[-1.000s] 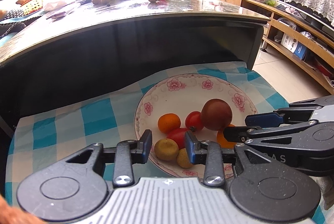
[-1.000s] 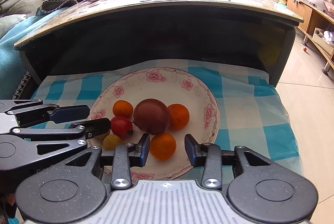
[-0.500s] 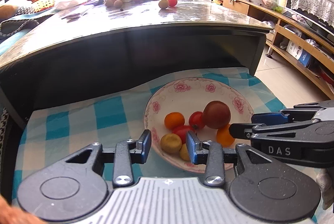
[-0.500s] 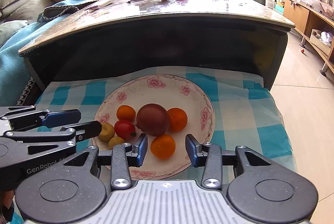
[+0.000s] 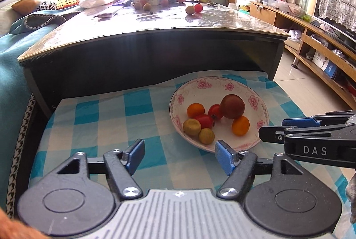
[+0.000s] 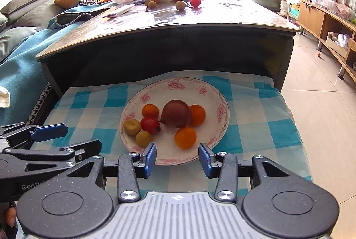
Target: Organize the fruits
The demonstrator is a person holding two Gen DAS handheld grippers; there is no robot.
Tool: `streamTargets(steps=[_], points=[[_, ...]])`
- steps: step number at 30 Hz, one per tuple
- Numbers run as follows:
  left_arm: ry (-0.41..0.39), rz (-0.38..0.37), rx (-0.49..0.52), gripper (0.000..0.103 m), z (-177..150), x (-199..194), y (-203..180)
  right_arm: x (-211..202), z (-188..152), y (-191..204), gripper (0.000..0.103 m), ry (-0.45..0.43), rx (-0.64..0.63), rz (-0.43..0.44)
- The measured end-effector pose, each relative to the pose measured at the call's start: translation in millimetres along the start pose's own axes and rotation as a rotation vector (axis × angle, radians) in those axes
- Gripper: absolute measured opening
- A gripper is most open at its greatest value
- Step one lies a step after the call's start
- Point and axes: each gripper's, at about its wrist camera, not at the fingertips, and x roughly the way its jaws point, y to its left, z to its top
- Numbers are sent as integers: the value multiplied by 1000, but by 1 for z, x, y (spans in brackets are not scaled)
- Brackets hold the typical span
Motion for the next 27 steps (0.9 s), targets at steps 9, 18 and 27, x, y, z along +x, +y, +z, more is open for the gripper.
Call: streamTargets(steps=[9,18,27], points=[[-16,11,-32,93,-20,-27,-1,-24,-22,8,38,2,14,13],[-24,35,-61,103,-40,-50,-2,-43,-50,18,38,30,34,25],[-33,72,-62,103,-60,-72,-3,-65,-72,23,38,33,64,34]])
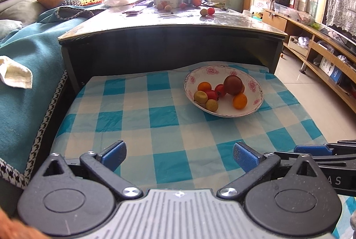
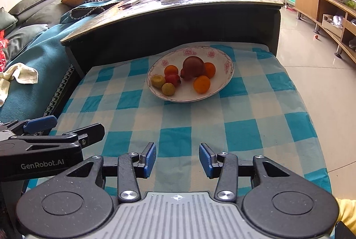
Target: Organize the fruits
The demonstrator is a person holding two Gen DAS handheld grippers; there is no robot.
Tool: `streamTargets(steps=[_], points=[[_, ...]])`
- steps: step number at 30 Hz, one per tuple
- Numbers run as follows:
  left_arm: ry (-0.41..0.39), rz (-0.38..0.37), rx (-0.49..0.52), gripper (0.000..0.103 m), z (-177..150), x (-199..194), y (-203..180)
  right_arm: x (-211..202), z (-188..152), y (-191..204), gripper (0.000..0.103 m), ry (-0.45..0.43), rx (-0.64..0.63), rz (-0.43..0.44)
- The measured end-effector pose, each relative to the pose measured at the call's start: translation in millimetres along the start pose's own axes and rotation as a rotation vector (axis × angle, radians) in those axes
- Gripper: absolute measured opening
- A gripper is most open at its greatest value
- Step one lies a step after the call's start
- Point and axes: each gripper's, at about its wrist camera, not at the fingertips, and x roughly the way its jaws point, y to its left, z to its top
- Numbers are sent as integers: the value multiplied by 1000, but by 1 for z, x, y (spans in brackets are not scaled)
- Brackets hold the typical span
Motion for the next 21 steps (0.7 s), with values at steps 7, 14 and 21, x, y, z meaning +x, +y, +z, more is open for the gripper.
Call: streamTargets(steps=[7,14,21], points=[[-12,8,-1,103,-12,-17,0,-17,-14,4,38,-5,7,4],[-7,0,9,103,-25,-32,-2,-31,-28,6,38,-9,11,4],[11,-6,13,103,-40,-43,-4,-41,-40,9,38,-5,11,11]])
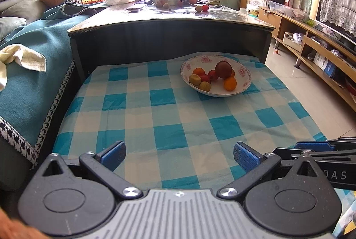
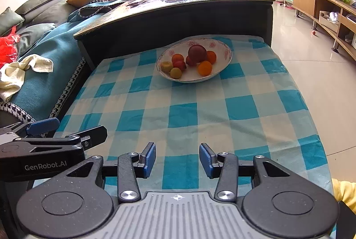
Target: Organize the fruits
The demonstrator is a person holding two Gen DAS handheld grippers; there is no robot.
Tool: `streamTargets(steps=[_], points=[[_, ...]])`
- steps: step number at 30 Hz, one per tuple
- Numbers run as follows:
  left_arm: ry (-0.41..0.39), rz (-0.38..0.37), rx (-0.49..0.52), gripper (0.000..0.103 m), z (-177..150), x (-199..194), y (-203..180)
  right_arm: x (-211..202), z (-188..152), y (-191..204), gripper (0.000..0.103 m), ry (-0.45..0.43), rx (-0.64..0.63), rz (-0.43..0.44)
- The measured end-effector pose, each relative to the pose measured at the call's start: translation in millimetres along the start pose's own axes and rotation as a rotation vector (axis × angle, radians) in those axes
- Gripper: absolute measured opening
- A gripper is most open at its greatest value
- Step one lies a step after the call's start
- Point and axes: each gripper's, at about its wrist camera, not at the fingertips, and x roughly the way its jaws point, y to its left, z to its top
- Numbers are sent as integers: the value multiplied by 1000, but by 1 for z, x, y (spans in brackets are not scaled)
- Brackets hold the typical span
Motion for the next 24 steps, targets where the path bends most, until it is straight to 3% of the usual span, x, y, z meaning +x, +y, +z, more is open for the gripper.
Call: streamTargets(steps=[24], points=[[40,13,20,103,-20,-9,-9,-19,-25,4,39,20,5,0]])
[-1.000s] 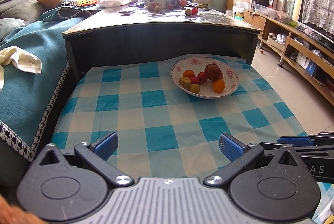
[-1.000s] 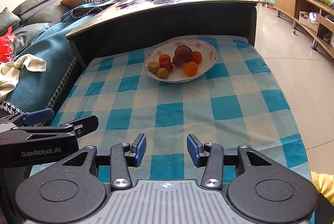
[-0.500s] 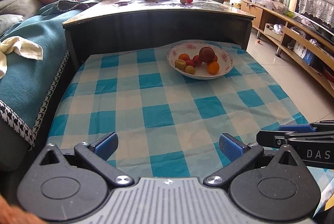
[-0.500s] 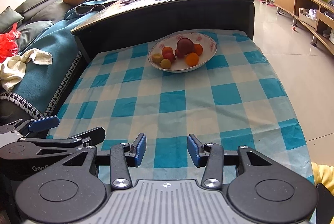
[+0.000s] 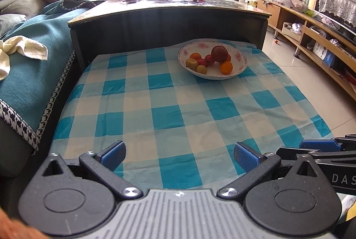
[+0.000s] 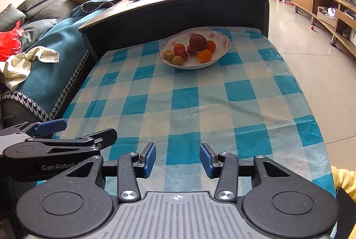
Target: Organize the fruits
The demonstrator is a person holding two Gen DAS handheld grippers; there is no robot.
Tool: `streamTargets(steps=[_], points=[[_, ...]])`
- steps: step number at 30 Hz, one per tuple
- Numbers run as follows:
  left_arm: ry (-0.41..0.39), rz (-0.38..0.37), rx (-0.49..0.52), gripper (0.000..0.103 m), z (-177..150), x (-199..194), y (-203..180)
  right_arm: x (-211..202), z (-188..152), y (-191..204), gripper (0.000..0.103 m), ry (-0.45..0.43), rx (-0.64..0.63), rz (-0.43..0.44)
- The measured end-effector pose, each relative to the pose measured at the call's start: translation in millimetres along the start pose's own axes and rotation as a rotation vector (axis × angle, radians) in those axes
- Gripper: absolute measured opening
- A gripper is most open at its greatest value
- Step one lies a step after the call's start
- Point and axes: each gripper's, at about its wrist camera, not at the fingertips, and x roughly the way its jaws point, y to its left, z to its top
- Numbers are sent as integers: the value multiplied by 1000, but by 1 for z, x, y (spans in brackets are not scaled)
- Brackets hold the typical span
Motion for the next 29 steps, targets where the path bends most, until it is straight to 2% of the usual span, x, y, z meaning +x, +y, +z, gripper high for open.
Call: streamTargets(steps=[13,19,29], points=[[-6,13,16,103,-1,1,-3,1,-3,0,39,7,-2,6],[-35,36,30,103,-1,-2,-3,3,-3,-2,39,5,10,-1],[-27,52,8,103,0,3,1,8,-2,-5,40,19,21,-6]])
